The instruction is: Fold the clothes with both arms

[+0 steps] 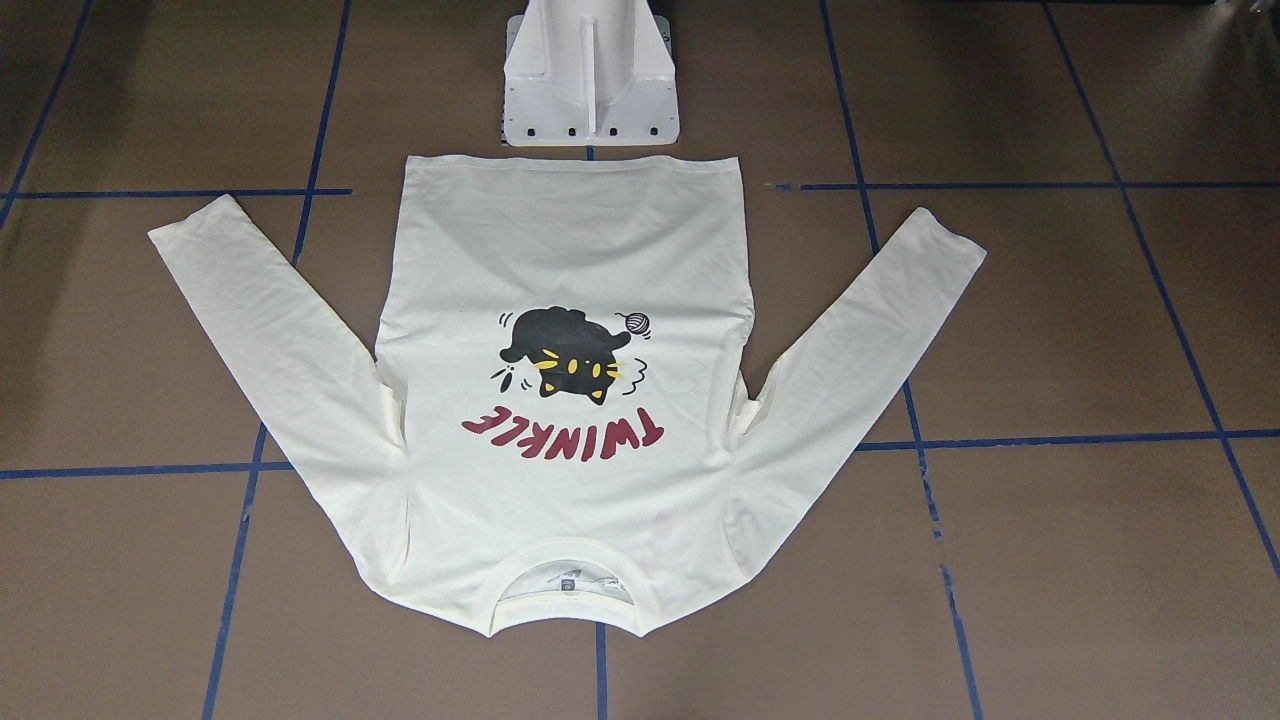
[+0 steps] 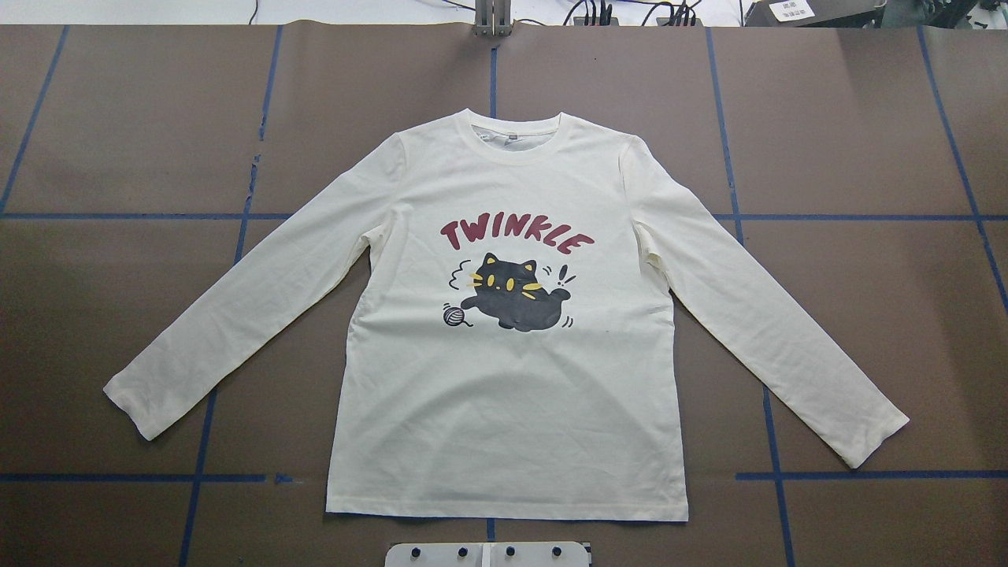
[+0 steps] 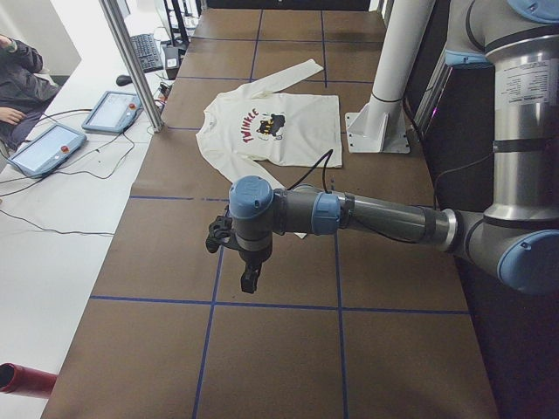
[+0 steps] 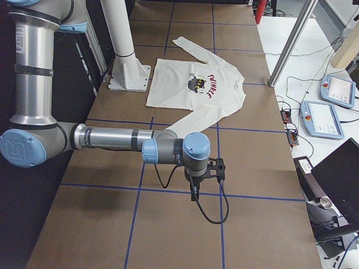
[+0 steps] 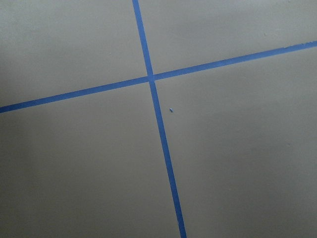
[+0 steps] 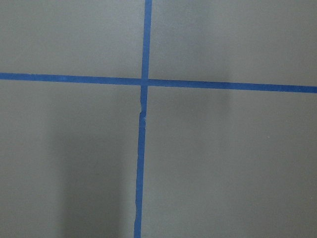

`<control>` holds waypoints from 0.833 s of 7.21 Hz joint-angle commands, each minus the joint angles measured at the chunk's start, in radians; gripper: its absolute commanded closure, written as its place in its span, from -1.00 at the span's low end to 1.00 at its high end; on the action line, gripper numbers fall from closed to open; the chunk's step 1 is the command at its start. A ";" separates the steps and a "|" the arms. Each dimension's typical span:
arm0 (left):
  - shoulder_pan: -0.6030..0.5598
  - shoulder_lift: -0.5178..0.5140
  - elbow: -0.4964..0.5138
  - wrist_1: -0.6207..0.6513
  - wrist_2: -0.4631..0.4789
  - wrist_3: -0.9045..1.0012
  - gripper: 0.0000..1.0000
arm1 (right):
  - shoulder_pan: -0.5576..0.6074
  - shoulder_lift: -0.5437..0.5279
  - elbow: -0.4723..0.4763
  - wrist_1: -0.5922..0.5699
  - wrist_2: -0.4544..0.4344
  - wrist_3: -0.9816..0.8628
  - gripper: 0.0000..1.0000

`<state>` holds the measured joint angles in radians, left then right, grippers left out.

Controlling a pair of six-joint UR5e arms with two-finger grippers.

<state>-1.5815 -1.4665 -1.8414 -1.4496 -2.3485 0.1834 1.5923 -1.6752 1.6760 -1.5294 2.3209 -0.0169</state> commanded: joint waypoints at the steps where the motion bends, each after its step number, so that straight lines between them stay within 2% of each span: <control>1: 0.002 0.000 -0.005 -0.024 -0.002 -0.001 -1.00 | 0.000 -0.004 0.025 0.000 0.006 0.000 -1.00; 3: 0.000 0.003 -0.019 -0.025 0.000 -0.001 -1.00 | -0.030 0.000 0.088 -0.003 0.012 0.002 -1.00; 4: 0.002 -0.005 -0.018 -0.028 0.000 0.002 -1.00 | -0.055 0.040 0.103 -0.003 0.018 0.003 -1.00; 5: 0.002 -0.011 -0.015 -0.079 -0.005 -0.001 -1.00 | -0.087 0.060 0.103 0.003 0.047 0.006 -1.00; 6: 0.002 -0.061 0.011 -0.174 0.006 -0.046 -1.00 | -0.086 0.077 0.105 0.014 0.051 0.005 -1.00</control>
<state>-1.5802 -1.4871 -1.8503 -1.5362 -2.3492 0.1717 1.5196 -1.6227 1.7764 -1.5258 2.3587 -0.0124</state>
